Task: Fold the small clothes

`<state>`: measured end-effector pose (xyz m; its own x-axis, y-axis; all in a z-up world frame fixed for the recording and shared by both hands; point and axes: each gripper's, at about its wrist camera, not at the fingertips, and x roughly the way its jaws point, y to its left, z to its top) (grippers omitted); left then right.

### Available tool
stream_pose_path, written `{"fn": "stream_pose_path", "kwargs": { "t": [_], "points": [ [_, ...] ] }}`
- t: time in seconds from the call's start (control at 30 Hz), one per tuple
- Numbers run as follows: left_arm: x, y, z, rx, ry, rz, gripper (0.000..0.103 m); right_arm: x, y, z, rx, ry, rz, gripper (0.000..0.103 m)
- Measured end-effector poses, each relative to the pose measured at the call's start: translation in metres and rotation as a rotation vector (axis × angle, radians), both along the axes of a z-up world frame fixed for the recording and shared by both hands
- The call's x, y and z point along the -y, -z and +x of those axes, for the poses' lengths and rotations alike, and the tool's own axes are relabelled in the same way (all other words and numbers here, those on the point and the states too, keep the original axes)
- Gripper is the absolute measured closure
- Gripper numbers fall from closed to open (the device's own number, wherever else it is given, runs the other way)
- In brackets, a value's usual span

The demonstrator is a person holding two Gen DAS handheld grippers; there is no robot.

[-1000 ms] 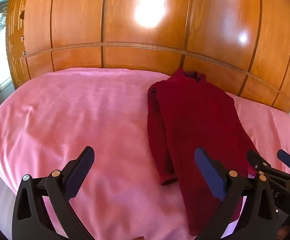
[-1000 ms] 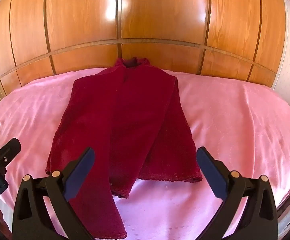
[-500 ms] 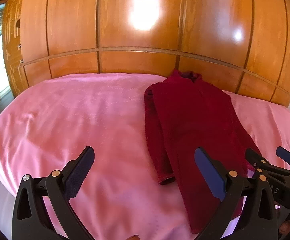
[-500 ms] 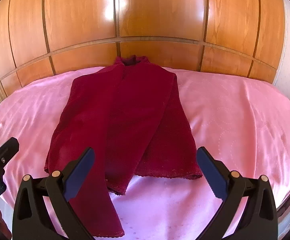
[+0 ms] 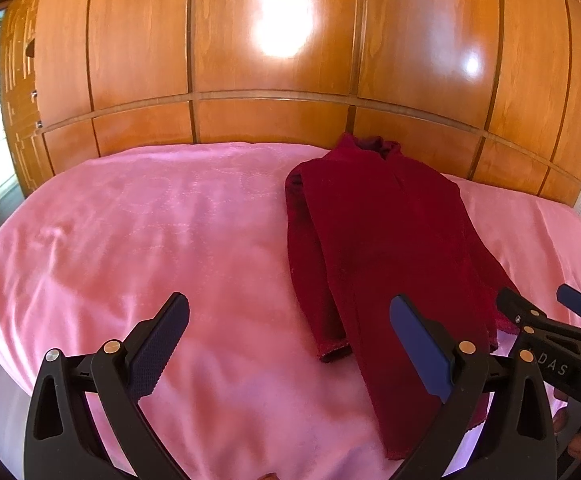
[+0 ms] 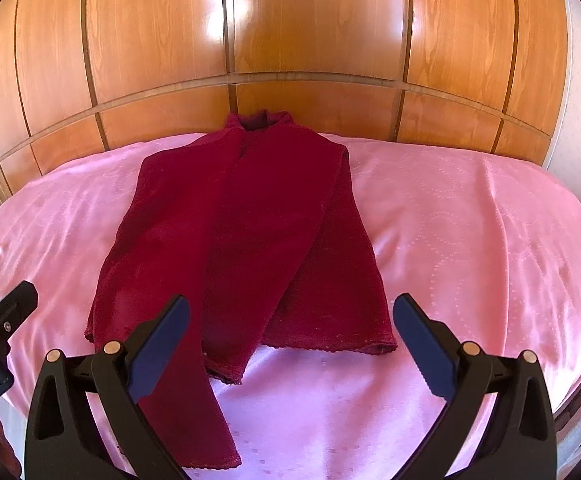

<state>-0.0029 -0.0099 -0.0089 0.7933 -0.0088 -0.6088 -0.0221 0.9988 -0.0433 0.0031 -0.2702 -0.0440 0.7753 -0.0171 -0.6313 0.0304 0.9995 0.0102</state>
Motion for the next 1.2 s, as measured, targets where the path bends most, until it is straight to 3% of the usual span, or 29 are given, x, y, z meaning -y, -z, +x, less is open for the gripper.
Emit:
{"fn": "stream_pose_path", "kwargs": {
  "t": [0.57,0.93,1.2],
  "points": [
    [0.023,-0.003,-0.006,-0.006,0.098,-0.01,0.004,0.022,0.001,0.0,-0.005,0.034,0.045,0.002],
    [0.048,-0.006,-0.008,-0.001,0.171,0.051,0.004,0.041,0.006,-0.002,-0.008,0.068,0.068,0.002],
    [0.065,-0.003,-0.005,-0.023,0.22,0.053,0.004,0.055,0.009,-0.003,-0.01,0.097,0.084,0.002]
  ]
}}
